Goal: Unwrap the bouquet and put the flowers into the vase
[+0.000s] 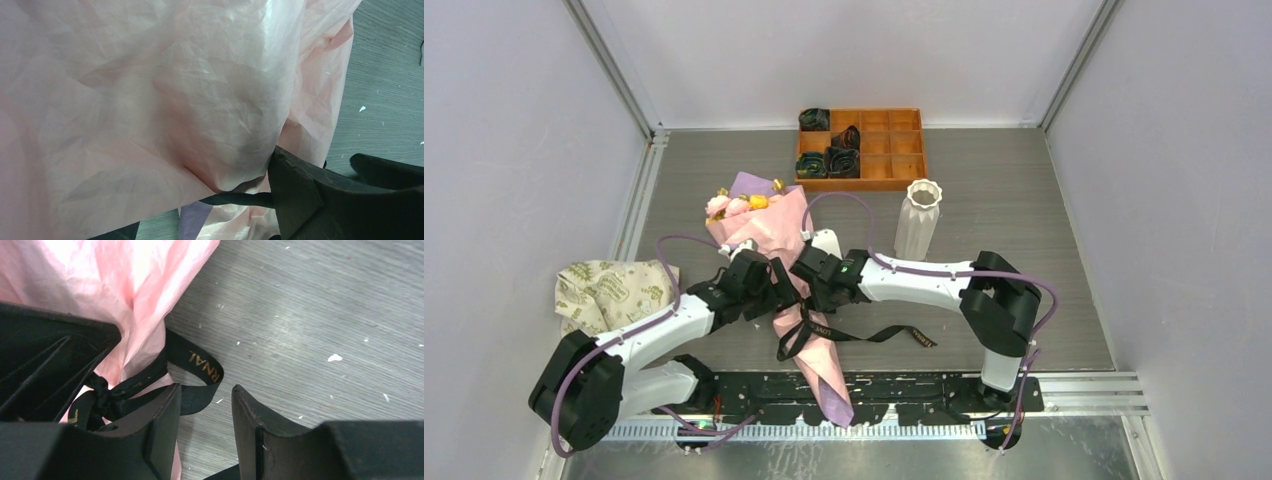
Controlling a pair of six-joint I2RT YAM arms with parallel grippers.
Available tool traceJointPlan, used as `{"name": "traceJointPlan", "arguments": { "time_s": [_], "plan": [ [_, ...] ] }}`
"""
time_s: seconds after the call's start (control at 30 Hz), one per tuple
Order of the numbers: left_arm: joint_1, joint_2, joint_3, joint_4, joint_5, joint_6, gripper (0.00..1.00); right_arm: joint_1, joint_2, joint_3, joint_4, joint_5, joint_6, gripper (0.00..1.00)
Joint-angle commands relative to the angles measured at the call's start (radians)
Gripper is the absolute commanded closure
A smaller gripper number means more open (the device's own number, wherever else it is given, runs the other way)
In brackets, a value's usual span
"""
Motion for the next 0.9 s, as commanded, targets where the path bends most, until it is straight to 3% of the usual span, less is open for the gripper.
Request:
{"name": "traceJointPlan", "arguments": {
  "time_s": [0.0, 0.23, 0.6, 0.87],
  "plan": [
    [-0.002, -0.002, 0.001, -0.095, -0.034, 0.012, 0.17, 0.003, -0.012, -0.029, 0.107, -0.08, 0.029, 0.52],
    [-0.001, 0.004, 0.002, -0.092, -0.031, 0.01, 0.17, 0.003, -0.014, -0.09, 0.201, -0.163, 0.059, 0.57],
    [0.0, 0.0, 0.0, -0.097, -0.03, 0.008, 0.18, -0.001, -0.007, -0.094, 0.209, -0.155, 0.074, 0.99],
    [-0.001, -0.008, 0.0, -0.1, -0.031, 0.009, 0.18, -0.015, -0.155, -0.073, 0.079, 0.002, 0.039, 0.99]
  ]
}}
